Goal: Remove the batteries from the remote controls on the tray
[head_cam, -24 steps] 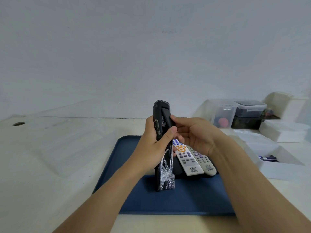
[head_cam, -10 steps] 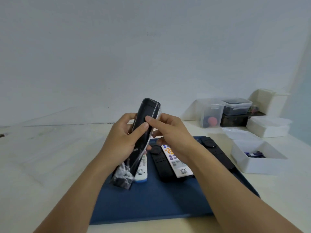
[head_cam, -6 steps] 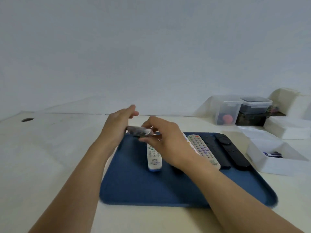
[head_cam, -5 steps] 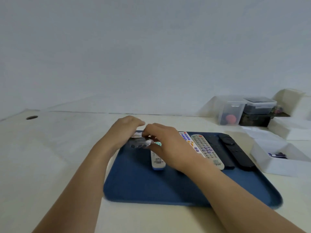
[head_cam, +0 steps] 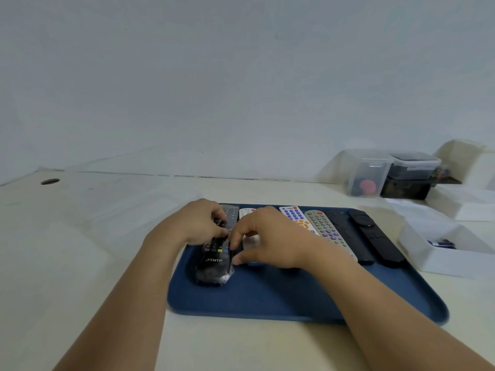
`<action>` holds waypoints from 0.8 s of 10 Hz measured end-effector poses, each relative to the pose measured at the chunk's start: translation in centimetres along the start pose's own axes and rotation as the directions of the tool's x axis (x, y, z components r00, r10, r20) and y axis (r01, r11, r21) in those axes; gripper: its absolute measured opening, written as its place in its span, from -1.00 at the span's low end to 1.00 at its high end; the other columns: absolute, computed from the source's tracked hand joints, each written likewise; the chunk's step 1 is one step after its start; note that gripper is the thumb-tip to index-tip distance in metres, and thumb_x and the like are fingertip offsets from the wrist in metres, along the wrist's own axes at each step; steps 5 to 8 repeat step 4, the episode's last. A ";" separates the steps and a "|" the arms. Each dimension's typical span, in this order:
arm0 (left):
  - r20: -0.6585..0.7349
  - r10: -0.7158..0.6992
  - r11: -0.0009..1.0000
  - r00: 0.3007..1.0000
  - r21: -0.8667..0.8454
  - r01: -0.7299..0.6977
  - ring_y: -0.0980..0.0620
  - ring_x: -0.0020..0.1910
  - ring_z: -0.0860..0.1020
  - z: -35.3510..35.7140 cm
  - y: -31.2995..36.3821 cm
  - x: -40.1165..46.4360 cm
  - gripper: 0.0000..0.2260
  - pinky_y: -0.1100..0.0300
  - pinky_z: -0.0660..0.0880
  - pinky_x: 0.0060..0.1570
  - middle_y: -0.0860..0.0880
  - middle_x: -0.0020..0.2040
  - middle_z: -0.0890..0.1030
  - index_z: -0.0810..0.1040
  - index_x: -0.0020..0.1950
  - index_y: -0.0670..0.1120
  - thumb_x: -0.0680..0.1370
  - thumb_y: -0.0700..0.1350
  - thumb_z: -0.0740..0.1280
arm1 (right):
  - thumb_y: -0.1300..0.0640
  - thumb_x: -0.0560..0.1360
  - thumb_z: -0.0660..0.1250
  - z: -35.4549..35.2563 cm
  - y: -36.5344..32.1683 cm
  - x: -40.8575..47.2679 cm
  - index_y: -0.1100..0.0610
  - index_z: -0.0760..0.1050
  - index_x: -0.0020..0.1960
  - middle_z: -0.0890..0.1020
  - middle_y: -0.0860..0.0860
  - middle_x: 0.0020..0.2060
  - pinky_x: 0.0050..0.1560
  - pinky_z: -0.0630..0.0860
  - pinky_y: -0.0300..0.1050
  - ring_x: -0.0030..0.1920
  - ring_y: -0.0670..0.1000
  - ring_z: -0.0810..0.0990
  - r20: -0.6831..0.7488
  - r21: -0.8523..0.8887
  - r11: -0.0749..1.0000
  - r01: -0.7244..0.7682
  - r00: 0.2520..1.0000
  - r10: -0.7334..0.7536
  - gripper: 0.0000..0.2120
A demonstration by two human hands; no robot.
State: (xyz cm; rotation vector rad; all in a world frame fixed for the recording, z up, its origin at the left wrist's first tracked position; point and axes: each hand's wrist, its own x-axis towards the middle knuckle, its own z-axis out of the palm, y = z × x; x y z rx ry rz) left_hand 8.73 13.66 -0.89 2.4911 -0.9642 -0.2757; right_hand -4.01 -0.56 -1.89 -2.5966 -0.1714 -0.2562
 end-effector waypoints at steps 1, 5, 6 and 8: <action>-0.043 0.038 0.997 0.998 0.067 -0.035 0.02 0.21 0.52 0.2 0.0 0.2 -0.67 0.19 0.43 0.17 0.00 0.26 0.57 0.58 0.25 0.00 0.51 -0.02 0.50 | 0.11 0.41 0.54 -0.3 0.4 0.1 -0.01 0.71 -0.12 0.72 -0.10 -0.15 0.13 0.57 0.03 -0.06 -0.07 0.66 -0.008 0.106 0.994 -0.029 1.000 0.030 -0.93; -0.383 0.197 0.937 0.902 -0.197 -0.288 0.13 0.05 0.61 2.3 3.7 -0.2 -0.82 0.19 0.54 0.07 0.10 0.05 0.66 0.65 0.10 0.03 0.55 -0.19 0.38 | 0.15 0.46 0.51 -3.1 1.0 -0.6 0.13 0.69 -0.14 0.72 -0.05 -0.24 -0.04 0.61 -0.17 -0.16 -0.11 0.69 -0.324 0.220 0.972 -0.081 0.934 0.151 -0.95; -0.383 0.197 0.937 0.902 -0.197 -0.288 0.13 0.05 0.61 2.3 3.7 -0.2 -0.82 0.19 0.54 0.07 0.10 0.05 0.66 0.65 0.10 0.03 0.55 -0.19 0.38 | 0.15 0.46 0.51 -3.1 1.0 -0.6 0.13 0.69 -0.14 0.72 -0.05 -0.24 -0.04 0.61 -0.17 -0.16 -0.11 0.69 -0.324 0.220 0.972 -0.081 0.934 0.151 -0.95; -0.383 0.197 0.937 0.902 -0.197 -0.288 0.13 0.05 0.61 2.3 3.7 -0.2 -0.82 0.19 0.54 0.07 0.10 0.05 0.66 0.65 0.10 0.03 0.55 -0.19 0.38 | 0.15 0.46 0.51 -3.1 1.0 -0.6 0.13 0.69 -0.14 0.72 -0.05 -0.24 -0.04 0.61 -0.17 -0.16 -0.11 0.69 -0.324 0.220 0.972 -0.081 0.934 0.151 -0.95</action>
